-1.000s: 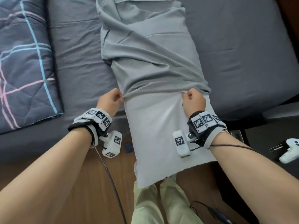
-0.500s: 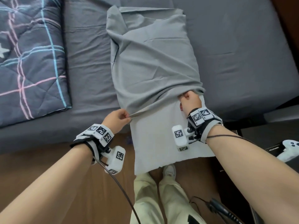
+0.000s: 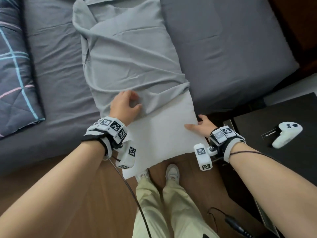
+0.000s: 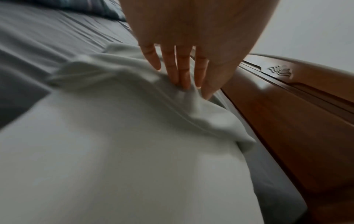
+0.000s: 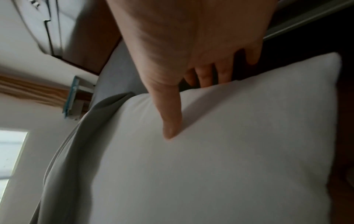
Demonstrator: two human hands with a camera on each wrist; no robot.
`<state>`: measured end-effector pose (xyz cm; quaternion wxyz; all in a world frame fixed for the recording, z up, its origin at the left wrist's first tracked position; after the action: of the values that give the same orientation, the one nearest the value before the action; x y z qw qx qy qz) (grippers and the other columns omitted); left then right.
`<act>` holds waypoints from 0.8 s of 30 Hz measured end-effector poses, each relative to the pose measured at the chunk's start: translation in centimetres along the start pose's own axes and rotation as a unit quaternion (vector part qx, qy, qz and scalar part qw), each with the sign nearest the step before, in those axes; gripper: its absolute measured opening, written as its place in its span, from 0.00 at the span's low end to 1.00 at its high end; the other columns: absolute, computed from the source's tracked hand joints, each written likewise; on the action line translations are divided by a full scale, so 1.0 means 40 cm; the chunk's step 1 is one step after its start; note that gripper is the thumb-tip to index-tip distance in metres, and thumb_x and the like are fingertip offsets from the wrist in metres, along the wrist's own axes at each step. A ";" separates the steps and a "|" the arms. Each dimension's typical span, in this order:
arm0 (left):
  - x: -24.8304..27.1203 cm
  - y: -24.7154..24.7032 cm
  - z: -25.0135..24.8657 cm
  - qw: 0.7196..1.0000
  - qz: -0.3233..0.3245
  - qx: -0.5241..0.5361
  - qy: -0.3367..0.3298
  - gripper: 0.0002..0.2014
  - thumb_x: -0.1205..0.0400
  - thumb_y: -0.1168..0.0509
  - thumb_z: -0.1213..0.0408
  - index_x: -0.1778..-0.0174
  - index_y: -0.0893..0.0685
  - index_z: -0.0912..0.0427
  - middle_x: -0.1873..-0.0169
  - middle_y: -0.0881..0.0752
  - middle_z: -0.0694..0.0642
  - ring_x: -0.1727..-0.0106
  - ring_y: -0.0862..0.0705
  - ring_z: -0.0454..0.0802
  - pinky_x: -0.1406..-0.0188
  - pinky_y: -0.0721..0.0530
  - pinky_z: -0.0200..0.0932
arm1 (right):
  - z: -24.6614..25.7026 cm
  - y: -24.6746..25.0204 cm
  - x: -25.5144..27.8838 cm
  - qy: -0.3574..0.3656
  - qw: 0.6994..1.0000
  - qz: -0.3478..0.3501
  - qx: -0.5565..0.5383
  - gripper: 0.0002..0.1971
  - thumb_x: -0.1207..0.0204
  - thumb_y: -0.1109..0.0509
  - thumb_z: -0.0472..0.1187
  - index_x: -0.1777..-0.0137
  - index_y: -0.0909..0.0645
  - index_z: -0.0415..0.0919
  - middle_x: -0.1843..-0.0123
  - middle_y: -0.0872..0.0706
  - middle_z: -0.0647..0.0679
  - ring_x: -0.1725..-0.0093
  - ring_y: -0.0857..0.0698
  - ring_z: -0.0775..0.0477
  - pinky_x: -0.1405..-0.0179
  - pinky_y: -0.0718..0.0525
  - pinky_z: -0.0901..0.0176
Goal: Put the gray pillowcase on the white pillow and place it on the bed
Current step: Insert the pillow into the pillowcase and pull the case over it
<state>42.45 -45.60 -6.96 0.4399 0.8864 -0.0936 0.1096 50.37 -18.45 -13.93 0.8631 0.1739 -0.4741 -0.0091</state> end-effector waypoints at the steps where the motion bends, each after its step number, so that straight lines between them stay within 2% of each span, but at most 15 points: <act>1: -0.006 -0.016 -0.023 1.000 0.011 -0.011 -0.017 0.17 0.26 0.29 0.59 0.42 0.19 0.54 0.42 0.18 0.54 0.38 0.21 0.54 0.34 0.25 0.51 | -0.015 0.000 0.001 -0.003 1.000 0.021 -0.006 0.51 0.36 0.18 0.50 0.18 0.44 0.42 0.28 0.23 0.40 0.34 0.19 0.38 0.40 0.18 0.48; 2: -0.012 -0.033 -0.046 0.999 0.024 -0.022 -0.030 0.20 0.27 0.28 0.56 0.39 0.20 0.53 0.40 0.20 0.53 0.36 0.23 0.54 0.33 0.27 0.52 | -0.028 -0.002 0.005 0.000 0.999 0.043 -0.008 0.50 0.40 0.17 0.53 0.21 0.39 0.42 0.31 0.20 0.43 0.36 0.17 0.40 0.41 0.17 0.48; 4: -0.025 -0.066 -0.095 0.996 0.047 -0.047 -0.052 0.24 0.27 0.28 0.54 0.34 0.22 0.50 0.35 0.22 0.52 0.31 0.27 0.53 0.32 0.31 0.51 | -0.059 -0.011 0.002 -0.002 0.995 0.098 -0.031 0.52 0.53 0.13 0.59 0.28 0.28 0.42 0.34 0.15 0.46 0.40 0.13 0.43 0.38 0.16 0.44; 5: -0.034 -0.083 -0.117 0.995 0.059 -0.058 -0.062 0.26 0.26 0.29 0.54 0.31 0.24 0.49 0.33 0.23 0.51 0.29 0.28 0.54 0.31 0.32 0.52 | -0.074 -0.016 0.001 -0.005 0.991 0.123 -0.051 0.52 0.57 0.12 0.59 0.30 0.24 0.43 0.36 0.13 0.46 0.41 0.12 0.43 0.37 0.16 0.42; 6: -0.042 -0.095 -0.140 0.993 0.070 -0.071 -0.069 0.28 0.26 0.29 0.54 0.29 0.26 0.48 0.31 0.24 0.51 0.28 0.29 0.54 0.31 0.33 0.53 | -0.080 -0.021 0.009 -0.004 0.987 0.143 -0.070 0.49 0.57 0.11 0.57 0.33 0.22 0.43 0.38 0.11 0.45 0.42 0.11 0.43 0.38 0.15 0.41; 8: -0.061 -0.117 -0.176 0.988 0.092 -0.099 -0.070 0.30 0.25 0.30 0.55 0.26 0.29 0.47 0.30 0.25 0.52 0.26 0.30 0.55 0.29 0.34 0.56 | -0.075 -0.026 0.034 0.010 0.983 0.155 -0.095 0.35 0.45 0.14 0.49 0.37 0.19 0.42 0.39 0.11 0.44 0.42 0.12 0.43 0.41 0.14 0.46; 10: -0.082 -0.136 -0.202 0.983 0.110 -0.130 -0.068 0.27 0.23 0.32 0.58 0.27 0.28 0.46 0.32 0.22 0.53 0.28 0.27 0.57 0.29 0.33 0.57 | -0.061 -0.033 0.050 0.042 0.982 0.144 -0.114 0.22 0.30 0.22 0.42 0.37 0.20 0.41 0.39 0.13 0.44 0.43 0.13 0.45 0.50 0.14 0.56; 13: -0.110 -0.149 -0.232 0.980 0.117 -0.142 -0.070 0.17 0.18 0.41 0.63 0.33 0.20 0.51 0.39 0.14 0.57 0.35 0.19 0.60 0.32 0.25 0.54 | -0.024 -0.057 0.060 0.110 0.981 0.089 -0.131 0.20 0.23 0.28 0.37 0.32 0.23 0.39 0.42 0.15 0.45 0.50 0.14 0.53 0.57 0.18 0.67; 15: -0.117 -0.153 -0.248 0.984 0.122 -0.116 -0.066 0.16 0.16 0.44 0.64 0.37 0.16 0.53 0.41 0.13 0.61 0.37 0.18 0.63 0.35 0.22 0.54 | 0.007 -0.069 0.058 0.144 0.979 0.057 -0.134 0.17 0.22 0.31 0.37 0.34 0.23 0.43 0.42 0.15 0.46 0.48 0.15 0.50 0.52 0.17 0.61; 17: -0.113 -0.152 -0.266 0.983 0.142 -0.089 -0.075 0.16 0.16 0.44 0.65 0.38 0.15 0.53 0.42 0.12 0.59 0.38 0.17 0.60 0.35 0.21 0.52 | 0.044 -0.070 0.054 0.160 0.976 0.017 -0.145 0.11 0.22 0.33 0.38 0.41 0.22 0.47 0.42 0.14 0.43 0.43 0.15 0.43 0.43 0.16 0.49; 19: -0.105 -0.141 -0.288 0.978 0.173 -0.057 -0.101 0.16 0.16 0.44 0.67 0.39 0.14 0.54 0.43 0.11 0.58 0.40 0.16 0.58 0.36 0.21 0.46 | 0.085 -0.067 0.042 0.186 0.974 -0.038 -0.126 0.11 0.22 0.35 0.41 0.40 0.21 0.45 0.44 0.14 0.46 0.44 0.15 0.46 0.38 0.18 0.48; 21: -0.097 -0.116 -0.313 0.970 0.195 -0.032 -0.140 0.16 0.16 0.44 0.69 0.40 0.14 0.58 0.42 0.12 0.58 0.42 0.16 0.53 0.42 0.24 0.34 | 0.136 -0.065 0.038 0.208 0.967 -0.067 -0.127 0.13 0.22 0.34 0.42 0.38 0.22 0.44 0.46 0.14 0.52 0.48 0.15 0.54 0.39 0.17 0.51; 23: -0.099 -0.083 -0.344 0.964 0.202 -0.006 -0.175 0.15 0.16 0.43 0.71 0.40 0.14 0.61 0.44 0.11 0.58 0.48 0.18 0.43 0.54 0.29 0.21 | 0.192 -0.054 0.043 0.214 0.957 -0.091 -0.175 0.09 0.25 0.34 0.43 0.46 0.21 0.45 0.51 0.12 0.47 0.50 0.13 0.47 0.46 0.15 0.48; 24: -0.102 -0.066 -0.357 0.962 0.199 0.009 -0.184 0.14 0.16 0.43 0.71 0.41 0.13 0.62 0.49 0.10 0.56 0.53 0.19 0.37 0.60 0.31 0.16 | 0.218 -0.045 0.045 0.220 0.951 -0.107 -0.191 0.07 0.26 0.34 0.44 0.49 0.21 0.46 0.52 0.13 0.44 0.51 0.13 0.44 0.50 0.15 0.47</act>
<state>37.65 -32.30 -1.69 0.3759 0.8588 -0.3466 0.0308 44.48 -23.00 -8.74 0.9569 0.0534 -0.2405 -0.1538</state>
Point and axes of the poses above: each hand's wrist, its own x-axis away from the middle knuckle, its own y-axis out of the back of the hand, z = x × y, the point moved 1 cm from there along -x, towards the middle knuckle
